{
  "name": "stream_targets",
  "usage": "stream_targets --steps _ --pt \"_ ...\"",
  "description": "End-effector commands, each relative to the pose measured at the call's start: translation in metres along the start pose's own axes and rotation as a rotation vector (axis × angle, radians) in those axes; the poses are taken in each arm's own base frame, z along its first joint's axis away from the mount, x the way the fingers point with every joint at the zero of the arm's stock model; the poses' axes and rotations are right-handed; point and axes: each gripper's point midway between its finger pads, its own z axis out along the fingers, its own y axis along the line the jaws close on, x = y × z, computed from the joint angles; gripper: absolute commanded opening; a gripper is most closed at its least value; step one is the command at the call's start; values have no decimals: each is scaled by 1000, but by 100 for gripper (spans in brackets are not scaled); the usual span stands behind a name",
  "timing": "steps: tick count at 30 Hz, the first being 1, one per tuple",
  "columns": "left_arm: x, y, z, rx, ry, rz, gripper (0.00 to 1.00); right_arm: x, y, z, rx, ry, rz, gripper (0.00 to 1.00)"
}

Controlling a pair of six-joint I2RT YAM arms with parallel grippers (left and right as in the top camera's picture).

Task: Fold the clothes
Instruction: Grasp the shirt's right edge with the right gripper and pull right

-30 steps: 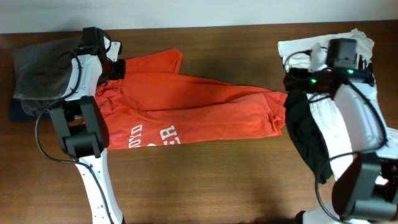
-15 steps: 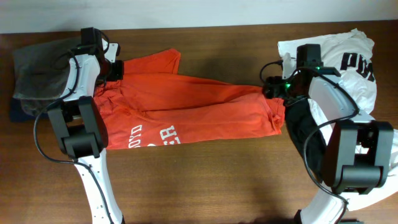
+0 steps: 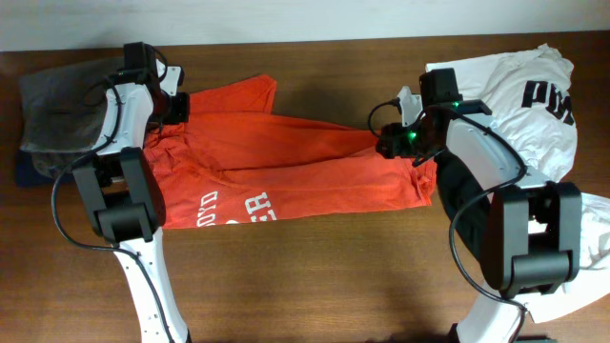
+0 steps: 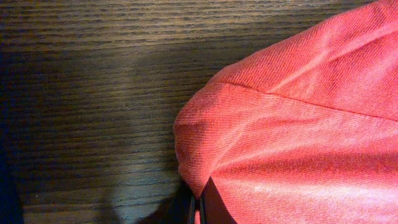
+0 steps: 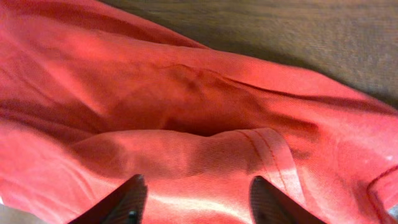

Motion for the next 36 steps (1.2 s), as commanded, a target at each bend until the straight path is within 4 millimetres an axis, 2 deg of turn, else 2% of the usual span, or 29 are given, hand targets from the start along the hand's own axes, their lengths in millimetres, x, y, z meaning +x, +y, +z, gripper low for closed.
stream_targets --steps 1,5,8,9,10,15,20,26,31,36 --pt "4 9 4 -14 15 -26 1 -2 -3 10 23 12 -3 55" --pt "4 9 4 -14 15 -26 1 -2 -7 17 43 16 -8 55" --pt "4 9 4 -14 15 -26 1 -4 -6 17 59 10 -17 49" --pt "4 9 4 -14 15 -26 0 -4 -6 17 61 10 -17 44" --pt "4 9 4 -14 15 -25 1 -3 -6 17 63 11 -18 32" --pt "4 9 4 -14 13 -25 1 1 -7 17 63 29 -10 4" --pt "3 10 4 -15 12 -22 1 9 -6 6 67 65 11 4" --pt "3 10 4 -15 12 -22 1 19 -6 -20 118 96 47 4" --pt "3 10 4 -15 12 -23 1 40 -6 -45 161 157 77 4" --pt "3 10 4 -15 12 -23 1 65 -17 -54 230 252 120 4"
